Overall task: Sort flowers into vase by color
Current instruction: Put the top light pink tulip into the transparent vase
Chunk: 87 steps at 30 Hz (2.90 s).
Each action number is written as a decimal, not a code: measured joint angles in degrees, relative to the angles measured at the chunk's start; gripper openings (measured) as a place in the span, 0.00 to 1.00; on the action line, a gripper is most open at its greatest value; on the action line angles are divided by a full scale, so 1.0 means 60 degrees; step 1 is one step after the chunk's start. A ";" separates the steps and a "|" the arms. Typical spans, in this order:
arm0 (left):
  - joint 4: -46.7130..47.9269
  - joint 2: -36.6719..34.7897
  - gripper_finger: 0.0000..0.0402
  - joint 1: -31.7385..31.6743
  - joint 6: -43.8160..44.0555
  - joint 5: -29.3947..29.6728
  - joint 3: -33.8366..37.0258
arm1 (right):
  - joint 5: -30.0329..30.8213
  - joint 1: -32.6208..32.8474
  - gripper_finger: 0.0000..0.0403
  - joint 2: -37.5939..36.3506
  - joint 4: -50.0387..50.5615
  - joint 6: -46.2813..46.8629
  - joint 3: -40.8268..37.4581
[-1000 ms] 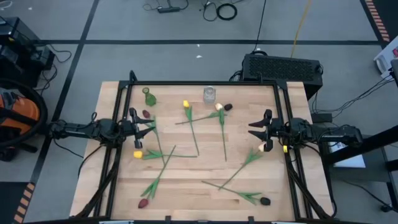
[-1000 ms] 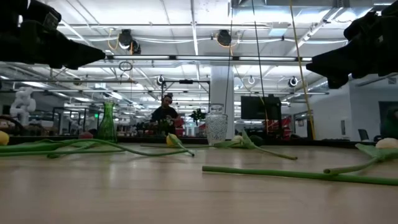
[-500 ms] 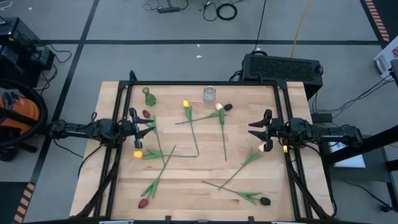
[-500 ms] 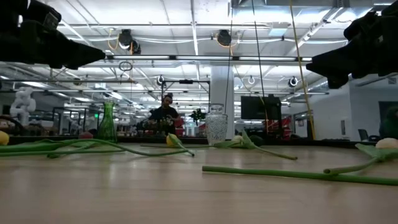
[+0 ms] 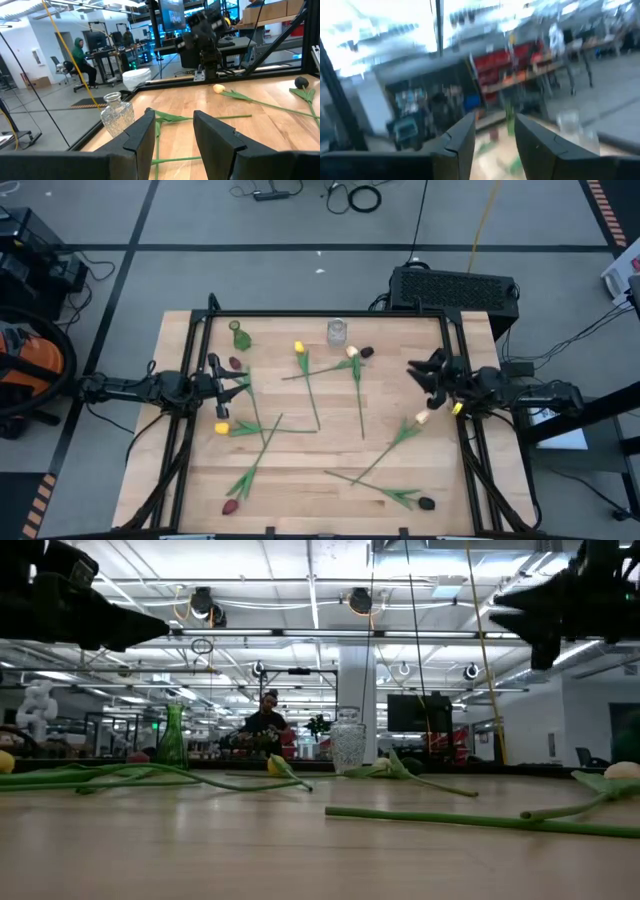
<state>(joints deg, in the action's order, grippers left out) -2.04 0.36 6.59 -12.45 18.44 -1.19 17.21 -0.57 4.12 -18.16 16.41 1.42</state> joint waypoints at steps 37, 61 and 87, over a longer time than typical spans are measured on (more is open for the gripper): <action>0.0000 0.0001 0.36 0.0000 0.0000 0.0000 0.0000 | -0.1023 -0.2564 0.03 1.4291 1.0189 0.4758 1.2616; 0.0000 0.0001 0.36 0.0000 0.0000 0.0003 0.0000 | -0.2082 -0.2768 0.61 1.8041 1.1211 0.6580 1.2617; 0.0000 0.0001 0.36 0.0000 0.0000 -0.0001 0.0000 | -0.1018 -0.2697 0.01 1.6594 1.2369 0.6021 1.2585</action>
<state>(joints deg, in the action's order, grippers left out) -2.04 0.36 6.59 -12.45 18.44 -1.19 11.11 -16.76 103.68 56.06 52.54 76.93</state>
